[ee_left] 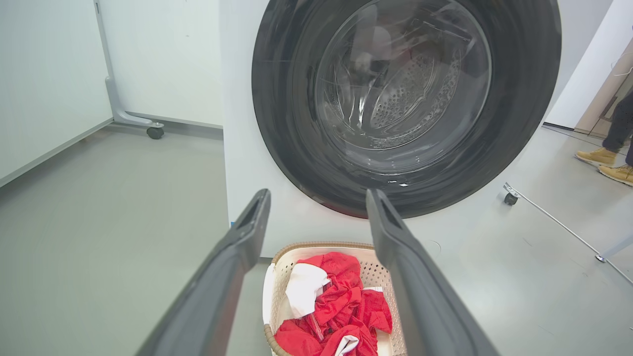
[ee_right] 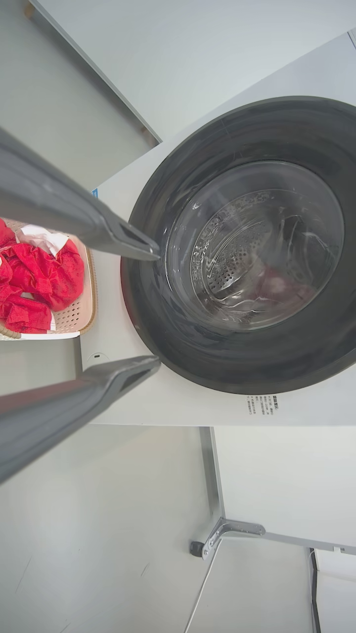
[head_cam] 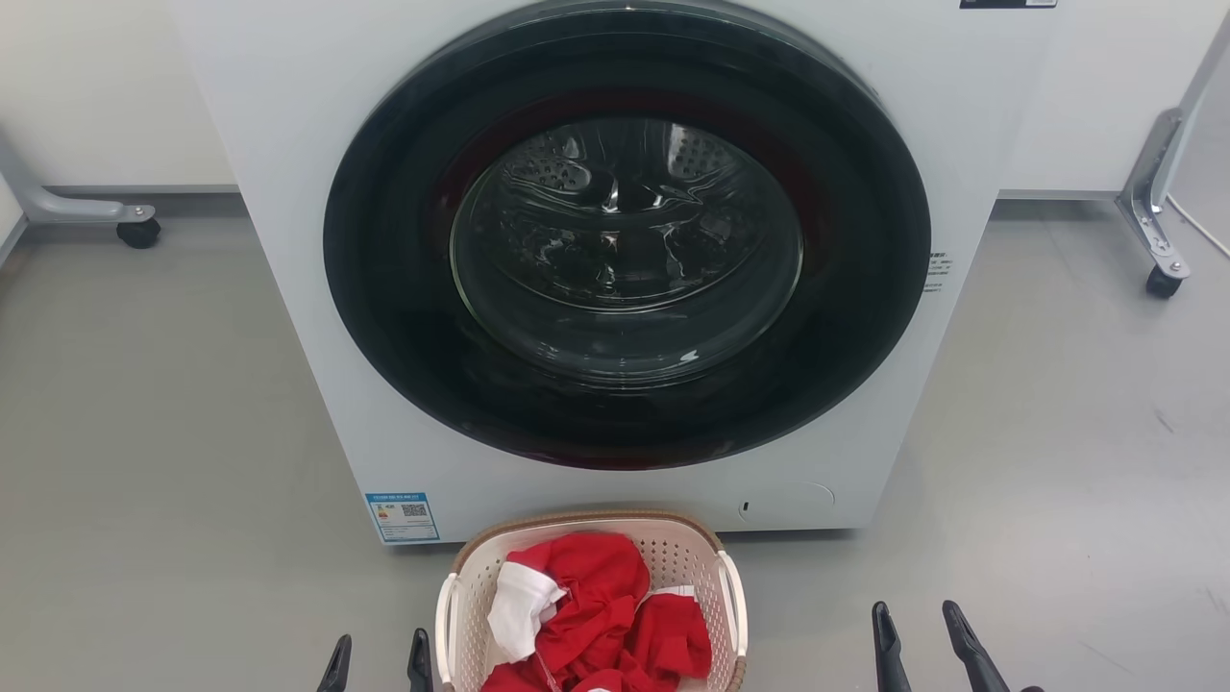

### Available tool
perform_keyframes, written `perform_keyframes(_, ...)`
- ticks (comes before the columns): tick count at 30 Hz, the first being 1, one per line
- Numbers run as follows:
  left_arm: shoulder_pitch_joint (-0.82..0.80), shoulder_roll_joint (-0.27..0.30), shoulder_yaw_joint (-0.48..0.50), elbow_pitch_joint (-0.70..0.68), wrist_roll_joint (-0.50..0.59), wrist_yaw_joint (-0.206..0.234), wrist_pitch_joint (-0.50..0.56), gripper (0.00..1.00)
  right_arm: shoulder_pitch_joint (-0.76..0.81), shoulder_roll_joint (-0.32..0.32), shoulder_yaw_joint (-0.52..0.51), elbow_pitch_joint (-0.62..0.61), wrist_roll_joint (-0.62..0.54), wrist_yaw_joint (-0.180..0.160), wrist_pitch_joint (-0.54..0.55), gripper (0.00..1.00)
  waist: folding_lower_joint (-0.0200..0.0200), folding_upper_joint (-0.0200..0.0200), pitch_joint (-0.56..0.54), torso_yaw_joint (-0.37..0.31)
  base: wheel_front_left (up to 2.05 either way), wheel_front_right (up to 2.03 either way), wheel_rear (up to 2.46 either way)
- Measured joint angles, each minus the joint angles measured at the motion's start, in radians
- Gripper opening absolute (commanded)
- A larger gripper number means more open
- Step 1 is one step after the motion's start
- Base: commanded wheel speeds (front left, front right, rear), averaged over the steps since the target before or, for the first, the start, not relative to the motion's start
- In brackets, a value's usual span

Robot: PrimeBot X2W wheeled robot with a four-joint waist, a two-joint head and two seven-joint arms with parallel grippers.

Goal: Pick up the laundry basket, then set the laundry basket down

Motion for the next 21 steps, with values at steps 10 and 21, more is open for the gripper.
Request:
perform_keyframes(10,0.0,-0.002,0.006,-0.005,0.003,0.0,0.0,1.0,0.003,0.009,-0.014,-0.011,-0.025,0.0,0.0,1.0,0.0,0.0,0.004,0.007,0.0,0.0,0.0)
perform_keyframes(21,0.0,-0.004,0.009,-0.008,0.003,0.0,0.001,0.0,0.003,0.018,-0.036,-0.015,-0.039,0.0,0.002,0.0,0.0,0.0,0.007,0.011,0.0,0.0,0.0)
